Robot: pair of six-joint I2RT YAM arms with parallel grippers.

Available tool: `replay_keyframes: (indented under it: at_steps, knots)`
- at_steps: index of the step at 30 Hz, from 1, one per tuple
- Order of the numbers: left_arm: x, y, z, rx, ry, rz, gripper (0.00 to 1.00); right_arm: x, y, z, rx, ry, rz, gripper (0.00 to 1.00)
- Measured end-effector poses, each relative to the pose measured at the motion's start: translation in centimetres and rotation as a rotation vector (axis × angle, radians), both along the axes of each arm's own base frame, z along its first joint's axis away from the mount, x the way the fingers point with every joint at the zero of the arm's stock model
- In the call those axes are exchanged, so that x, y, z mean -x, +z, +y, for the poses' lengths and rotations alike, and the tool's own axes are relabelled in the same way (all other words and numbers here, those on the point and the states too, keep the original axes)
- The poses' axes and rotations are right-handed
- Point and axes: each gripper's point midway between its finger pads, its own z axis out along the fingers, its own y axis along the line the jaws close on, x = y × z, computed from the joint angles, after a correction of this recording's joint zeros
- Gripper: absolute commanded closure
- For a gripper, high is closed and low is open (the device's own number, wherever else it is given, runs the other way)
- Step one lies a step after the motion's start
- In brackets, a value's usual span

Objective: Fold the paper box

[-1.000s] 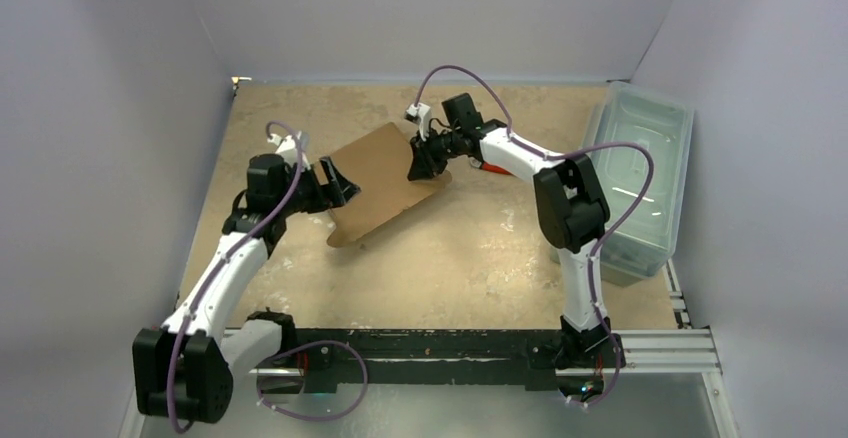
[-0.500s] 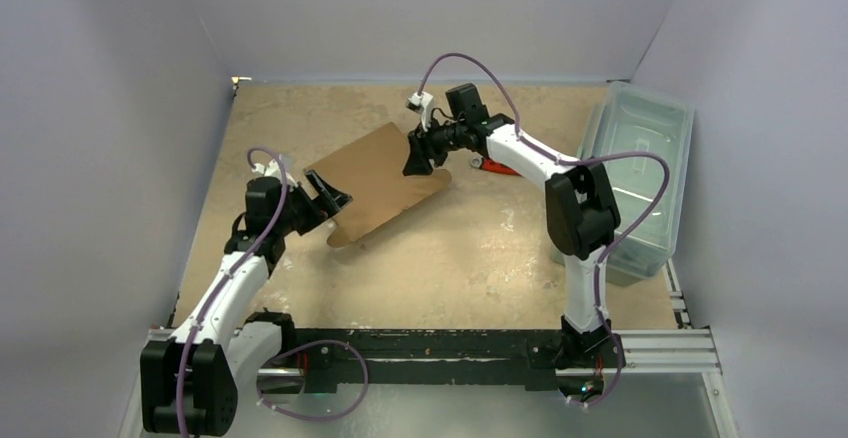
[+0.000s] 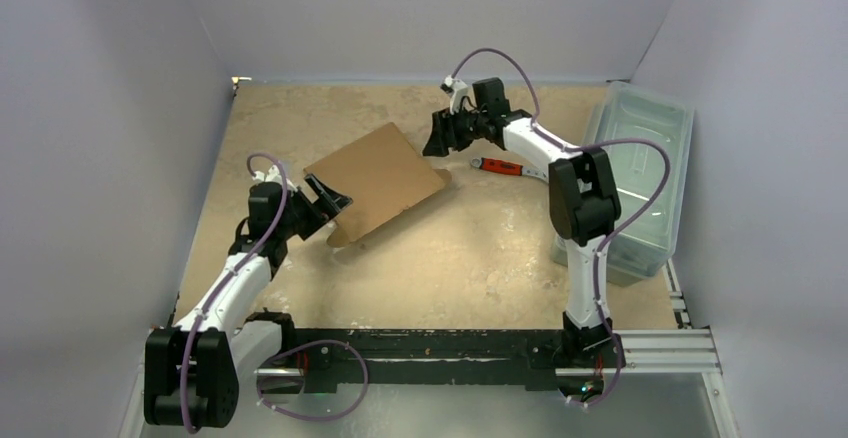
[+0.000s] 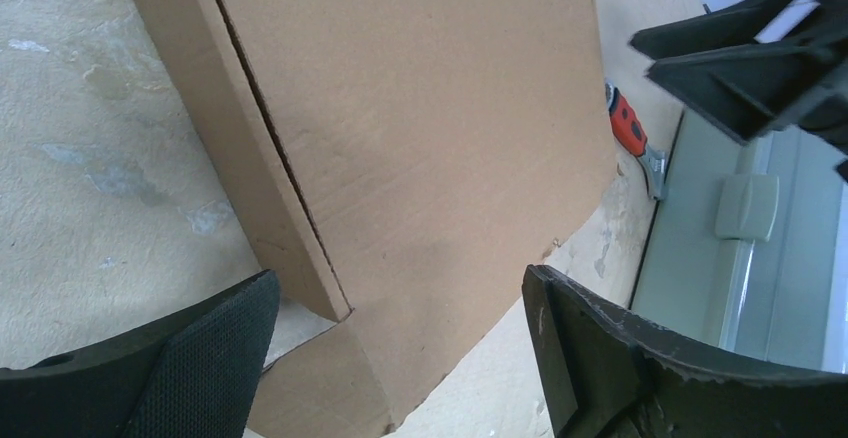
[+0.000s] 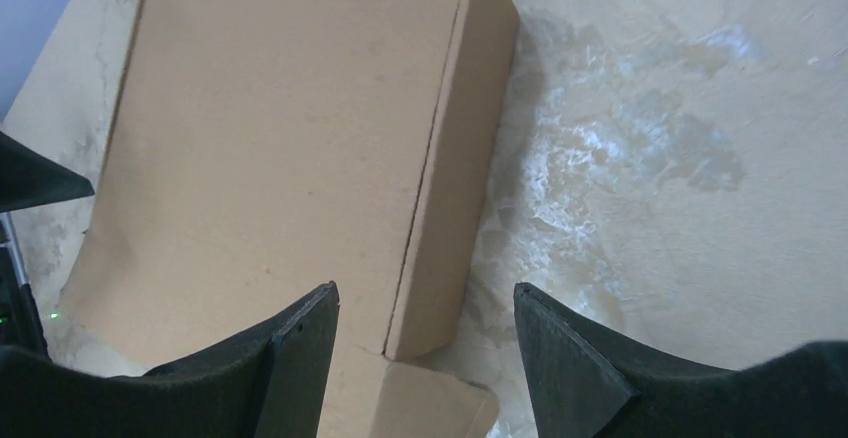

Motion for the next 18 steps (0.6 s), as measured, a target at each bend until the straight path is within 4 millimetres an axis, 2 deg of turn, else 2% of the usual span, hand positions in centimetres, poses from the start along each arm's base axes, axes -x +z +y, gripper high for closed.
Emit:
replay_keyframes:
  at_steps: [4,7,12,18]
  knots:
    - [-0.2,0.3,-0.1,0.011,-0.002,-0.013,0.06,0.1,-3.5,0.7,0.003,-0.003,0.087,0.33]
    - [-0.4,0.6,-0.1,0.024,0.007,-0.017,0.06,0.5,-5.2,1.2,-0.010,0.002,0.150,0.35]
    - [-0.5,0.5,0.1,0.031,0.018,-0.014,0.06,0.1,-4.6,1.6,-0.044,0.005,0.166,0.40]
    - [-0.4,-0.1,0.2,0.032,0.022,-0.001,0.06,0.1,-4.6,1.5,-0.078,0.010,0.194,0.54]
